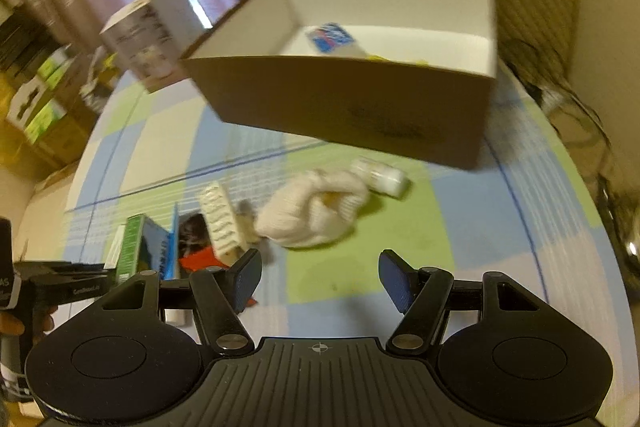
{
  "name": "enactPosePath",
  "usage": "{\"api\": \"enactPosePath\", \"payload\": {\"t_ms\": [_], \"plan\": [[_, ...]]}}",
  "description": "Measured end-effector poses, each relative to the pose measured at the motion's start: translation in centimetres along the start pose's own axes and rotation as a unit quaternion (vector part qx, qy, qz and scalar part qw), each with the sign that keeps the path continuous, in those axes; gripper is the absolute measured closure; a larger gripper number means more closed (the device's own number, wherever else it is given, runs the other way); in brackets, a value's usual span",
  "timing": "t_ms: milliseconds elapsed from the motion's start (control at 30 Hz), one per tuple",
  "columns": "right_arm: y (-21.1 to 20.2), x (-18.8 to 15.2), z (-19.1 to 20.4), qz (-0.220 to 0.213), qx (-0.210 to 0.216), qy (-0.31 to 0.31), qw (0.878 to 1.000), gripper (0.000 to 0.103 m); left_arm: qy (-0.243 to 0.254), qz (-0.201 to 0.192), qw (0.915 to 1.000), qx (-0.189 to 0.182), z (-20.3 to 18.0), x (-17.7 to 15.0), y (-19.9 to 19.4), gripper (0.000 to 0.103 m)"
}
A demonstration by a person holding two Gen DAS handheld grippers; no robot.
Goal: Organize objects
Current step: 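Grasp the white medicine box with the left tool while the right tool grasps the white comb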
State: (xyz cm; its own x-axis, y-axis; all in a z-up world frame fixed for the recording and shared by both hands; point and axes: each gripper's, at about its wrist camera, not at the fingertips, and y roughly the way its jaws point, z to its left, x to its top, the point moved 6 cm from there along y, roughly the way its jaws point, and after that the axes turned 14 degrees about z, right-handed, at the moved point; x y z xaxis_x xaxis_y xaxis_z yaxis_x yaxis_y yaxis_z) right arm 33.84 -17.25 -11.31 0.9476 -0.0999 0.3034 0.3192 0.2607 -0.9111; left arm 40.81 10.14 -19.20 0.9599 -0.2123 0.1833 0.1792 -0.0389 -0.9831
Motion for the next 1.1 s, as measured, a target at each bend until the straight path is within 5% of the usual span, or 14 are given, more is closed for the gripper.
{"api": "enactPosePath", "payload": {"t_ms": [133,233,467,1100], "plan": [[1.4,0.9,2.6,-0.001,0.018,-0.057,0.998,0.042,-0.04,0.0,0.9991,0.013,2.5,-0.6,-0.1,0.081],[3.1,1.4,4.5,0.008,0.029,-0.105,0.994,0.055,-0.067,0.0,0.9974,0.024,4.4,-1.2,-0.3,0.081],[7.5,2.5,7.7,0.037,0.01,-0.189,0.981,0.066,-0.096,0.003,0.995,0.027,6.1,-2.7,-0.8,0.081],[13.9,4.7,8.8,0.081,-0.03,-0.236,0.968,0.078,-0.103,0.014,0.9942,0.029,6.1,-1.4,0.6,0.081]]}}
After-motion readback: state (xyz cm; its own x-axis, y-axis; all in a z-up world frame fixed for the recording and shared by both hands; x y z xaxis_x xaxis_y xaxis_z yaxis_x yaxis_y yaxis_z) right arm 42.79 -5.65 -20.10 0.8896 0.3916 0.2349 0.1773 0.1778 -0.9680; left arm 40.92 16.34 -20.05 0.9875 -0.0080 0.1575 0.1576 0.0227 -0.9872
